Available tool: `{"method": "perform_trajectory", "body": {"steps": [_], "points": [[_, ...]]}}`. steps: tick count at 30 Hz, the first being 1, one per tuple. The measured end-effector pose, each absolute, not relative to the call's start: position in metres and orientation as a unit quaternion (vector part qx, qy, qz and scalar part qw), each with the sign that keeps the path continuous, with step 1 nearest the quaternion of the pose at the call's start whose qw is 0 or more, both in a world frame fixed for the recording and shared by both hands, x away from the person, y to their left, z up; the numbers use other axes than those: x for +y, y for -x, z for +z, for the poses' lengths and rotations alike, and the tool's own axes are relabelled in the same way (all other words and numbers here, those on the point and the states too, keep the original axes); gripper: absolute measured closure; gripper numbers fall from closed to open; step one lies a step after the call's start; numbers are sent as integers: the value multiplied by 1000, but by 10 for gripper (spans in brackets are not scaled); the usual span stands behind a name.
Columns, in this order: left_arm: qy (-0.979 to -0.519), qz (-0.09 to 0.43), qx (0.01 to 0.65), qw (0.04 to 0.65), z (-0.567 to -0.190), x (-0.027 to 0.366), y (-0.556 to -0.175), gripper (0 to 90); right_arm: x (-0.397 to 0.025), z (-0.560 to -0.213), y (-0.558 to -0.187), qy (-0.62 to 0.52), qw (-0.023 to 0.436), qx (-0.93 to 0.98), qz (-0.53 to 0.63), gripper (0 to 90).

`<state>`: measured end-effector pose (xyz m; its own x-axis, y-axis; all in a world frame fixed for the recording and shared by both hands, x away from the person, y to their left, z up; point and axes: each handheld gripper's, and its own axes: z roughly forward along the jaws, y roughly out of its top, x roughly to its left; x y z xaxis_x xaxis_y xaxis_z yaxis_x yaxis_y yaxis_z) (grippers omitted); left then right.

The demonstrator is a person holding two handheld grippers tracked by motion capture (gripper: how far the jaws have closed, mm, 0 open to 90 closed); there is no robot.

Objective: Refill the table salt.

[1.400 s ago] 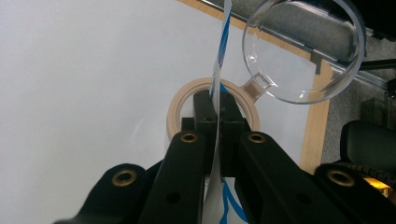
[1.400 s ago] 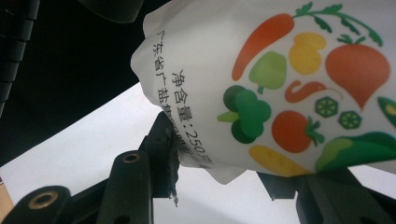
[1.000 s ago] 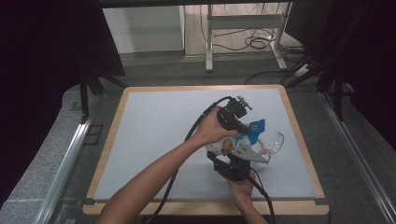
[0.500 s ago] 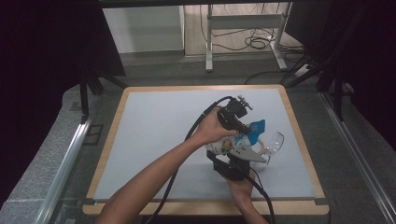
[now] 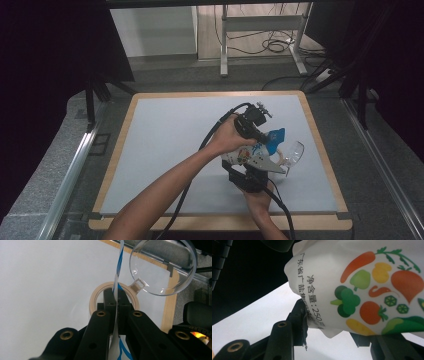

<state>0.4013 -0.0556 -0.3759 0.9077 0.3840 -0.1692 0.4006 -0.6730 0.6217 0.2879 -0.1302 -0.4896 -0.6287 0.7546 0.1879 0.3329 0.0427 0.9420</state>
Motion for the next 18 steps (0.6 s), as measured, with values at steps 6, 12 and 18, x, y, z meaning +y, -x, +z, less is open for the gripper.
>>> {"method": "perform_trajectory", "body": {"steps": [6,12,18], "points": [[-916,-13,211,341,-376,-57,-402,900,-131,-490,-288,-390,185,698,571,546],[-915,-12,212,343,-376,-57,-402,900,-131,-490,-289,-390,186,698,571,547],[-915,-11,211,343,-377,-57,-402,900,-131,-490,-289,-390,187,698,571,547]]}}
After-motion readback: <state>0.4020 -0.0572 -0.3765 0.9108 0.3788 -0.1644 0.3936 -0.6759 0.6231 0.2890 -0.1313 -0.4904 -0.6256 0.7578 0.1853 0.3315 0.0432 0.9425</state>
